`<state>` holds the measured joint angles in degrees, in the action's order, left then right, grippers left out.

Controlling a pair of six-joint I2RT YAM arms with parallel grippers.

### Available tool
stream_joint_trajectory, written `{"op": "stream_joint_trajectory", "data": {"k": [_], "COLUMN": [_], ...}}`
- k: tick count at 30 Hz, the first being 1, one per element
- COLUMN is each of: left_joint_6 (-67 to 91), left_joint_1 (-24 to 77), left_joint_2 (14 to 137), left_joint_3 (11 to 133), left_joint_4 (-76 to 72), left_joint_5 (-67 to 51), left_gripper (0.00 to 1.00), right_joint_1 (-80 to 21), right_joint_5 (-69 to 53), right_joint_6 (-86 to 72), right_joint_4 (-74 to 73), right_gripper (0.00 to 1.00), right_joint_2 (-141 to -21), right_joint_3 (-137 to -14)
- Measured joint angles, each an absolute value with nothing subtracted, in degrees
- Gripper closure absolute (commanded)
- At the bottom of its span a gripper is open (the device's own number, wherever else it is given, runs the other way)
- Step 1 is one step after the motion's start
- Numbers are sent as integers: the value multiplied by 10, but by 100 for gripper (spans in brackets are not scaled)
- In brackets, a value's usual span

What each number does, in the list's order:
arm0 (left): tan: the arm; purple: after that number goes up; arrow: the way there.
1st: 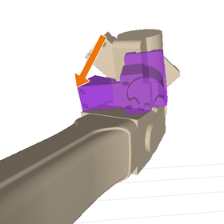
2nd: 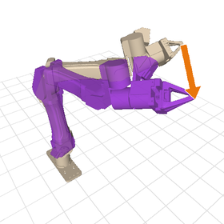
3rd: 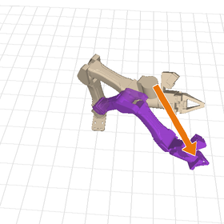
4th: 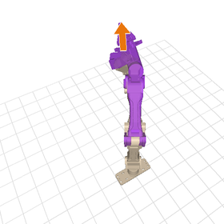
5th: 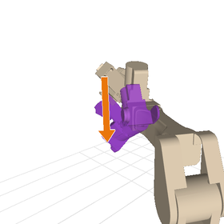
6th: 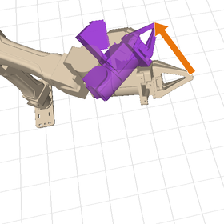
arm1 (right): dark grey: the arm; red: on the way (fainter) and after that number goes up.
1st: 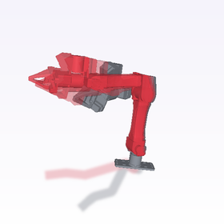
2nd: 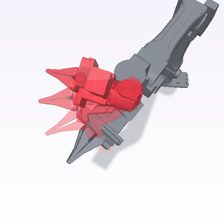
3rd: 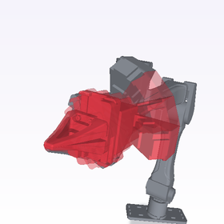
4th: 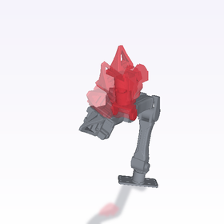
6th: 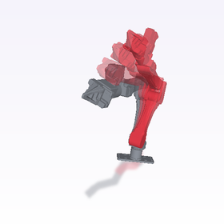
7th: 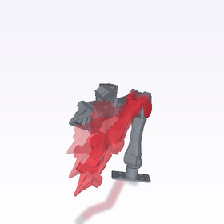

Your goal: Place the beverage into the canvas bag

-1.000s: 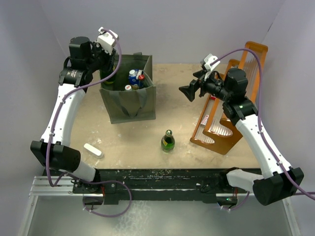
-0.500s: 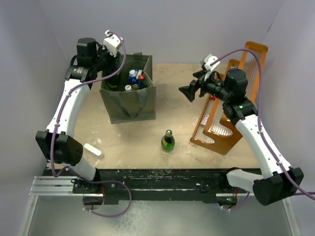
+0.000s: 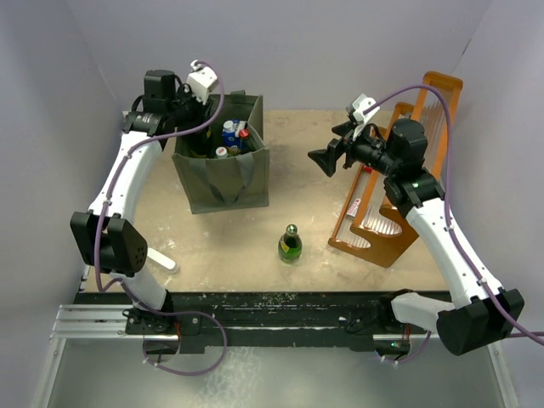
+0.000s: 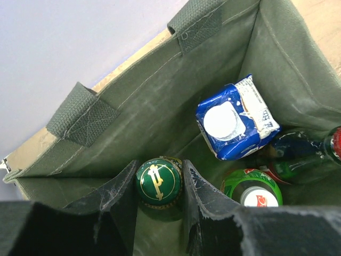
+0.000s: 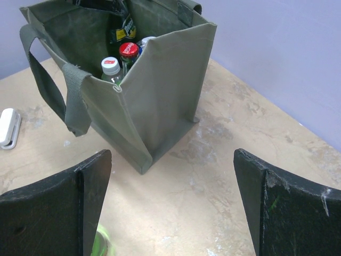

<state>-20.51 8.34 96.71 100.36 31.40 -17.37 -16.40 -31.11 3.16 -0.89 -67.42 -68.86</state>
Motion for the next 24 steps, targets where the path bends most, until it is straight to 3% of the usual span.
{"op": "stream_joint_trajectory", "data": {"k": [24], "left_joint_6": [-212], "left_joint_1": [83], "left_joint_2": [997], "left_joint_3": [969], "left_joint_4": [307], "left_joint_5": [-157], "left_gripper": [100], "right_joint_1": [-164], "right_joint_5": [-326], "right_joint_6": [25], "right_joint_4": [1], "right_gripper": [3], "right_joint_2": [-674], "right_joint_3": [-681]}}
